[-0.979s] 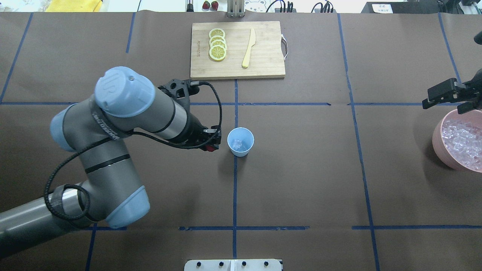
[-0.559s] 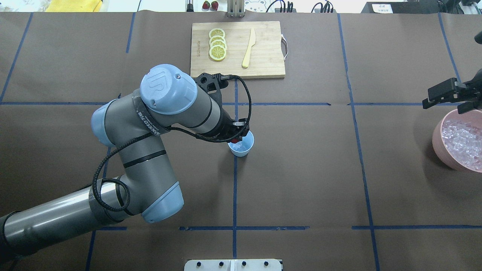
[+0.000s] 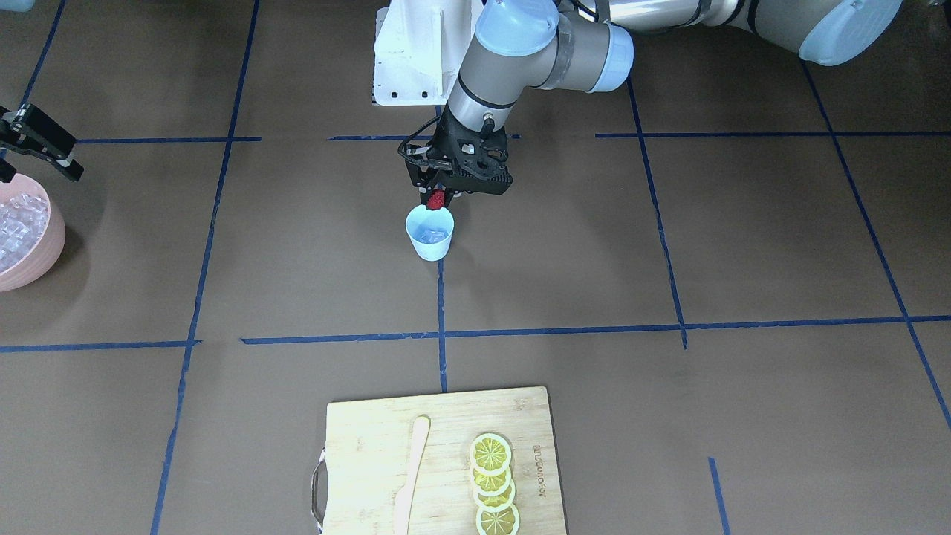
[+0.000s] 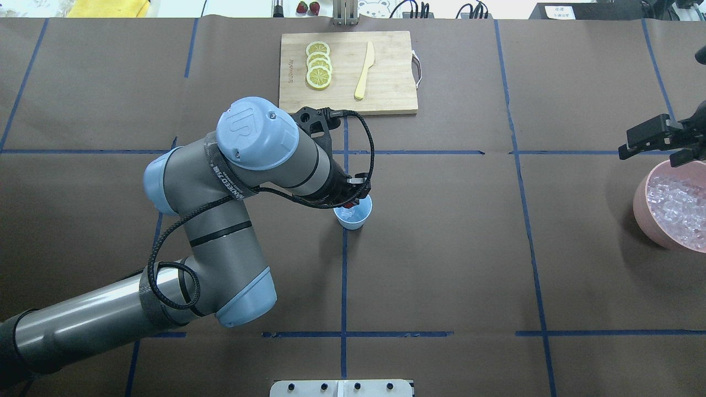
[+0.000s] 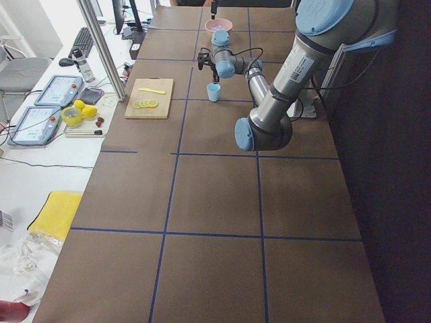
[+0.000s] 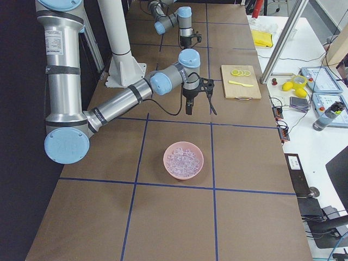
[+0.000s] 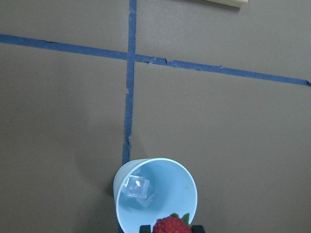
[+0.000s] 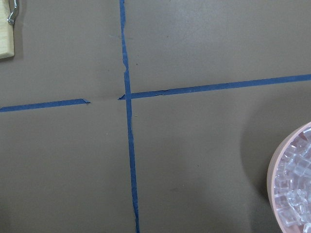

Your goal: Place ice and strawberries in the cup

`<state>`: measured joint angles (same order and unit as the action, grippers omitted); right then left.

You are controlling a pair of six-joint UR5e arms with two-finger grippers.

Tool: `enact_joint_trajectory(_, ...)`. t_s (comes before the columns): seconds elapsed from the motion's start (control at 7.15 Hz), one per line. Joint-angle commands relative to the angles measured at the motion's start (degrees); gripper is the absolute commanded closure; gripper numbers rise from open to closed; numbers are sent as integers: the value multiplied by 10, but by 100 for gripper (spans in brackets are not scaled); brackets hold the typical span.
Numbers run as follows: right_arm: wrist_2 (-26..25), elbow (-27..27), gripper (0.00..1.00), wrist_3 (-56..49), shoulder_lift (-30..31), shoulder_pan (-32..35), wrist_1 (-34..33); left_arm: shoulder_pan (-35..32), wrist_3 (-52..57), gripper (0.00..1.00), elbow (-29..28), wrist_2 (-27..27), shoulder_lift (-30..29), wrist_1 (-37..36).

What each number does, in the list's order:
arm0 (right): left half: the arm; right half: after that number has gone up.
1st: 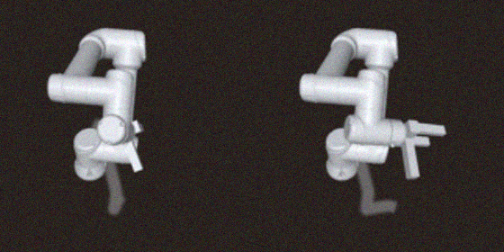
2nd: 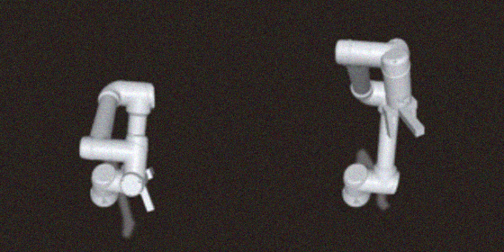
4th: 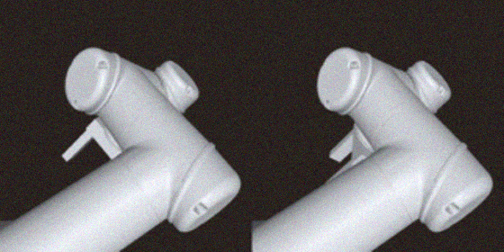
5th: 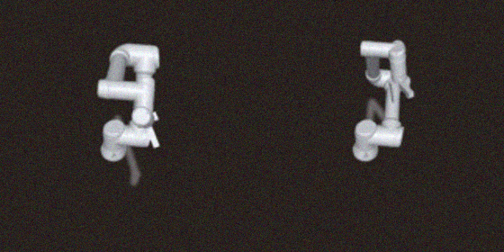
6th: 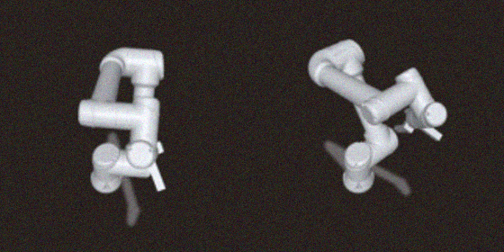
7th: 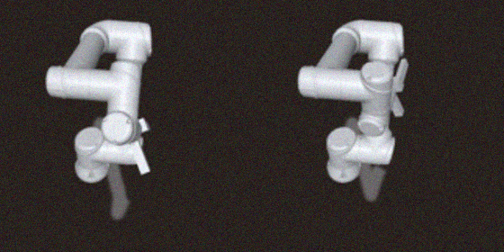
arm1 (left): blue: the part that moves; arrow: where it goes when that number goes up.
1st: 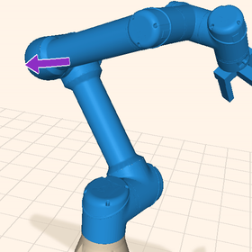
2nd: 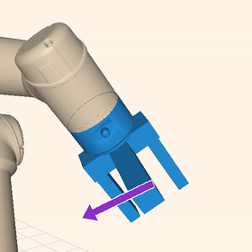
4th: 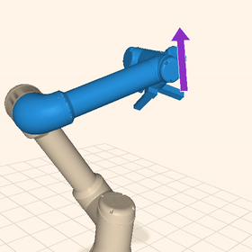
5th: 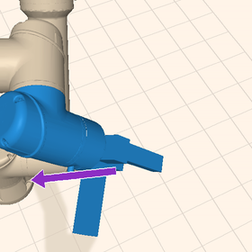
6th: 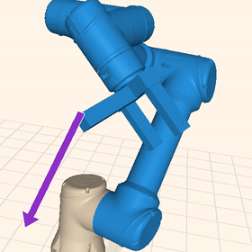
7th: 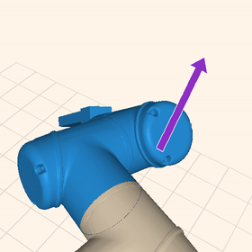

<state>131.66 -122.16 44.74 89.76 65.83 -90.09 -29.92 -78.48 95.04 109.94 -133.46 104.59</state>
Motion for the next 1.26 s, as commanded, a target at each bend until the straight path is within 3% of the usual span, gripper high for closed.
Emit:
enact_joint_trajectory(0.0,0,0,0,0,1,0,0,4,0,28,0,-21,0,1)
enact_joint_trajectory(0.56,2,4,0,-5,7,11,0,-4,3,21,28,-25,14,-6)
enact_joint_trajectory(0.84,16,33,0,-134,31,91,-10,-55,80,21,122,-8,141,-10)
enact_joint_trajectory(1.12,46,124,0,-298,30,180,-10,-179,241,21,165,116,261,-17)
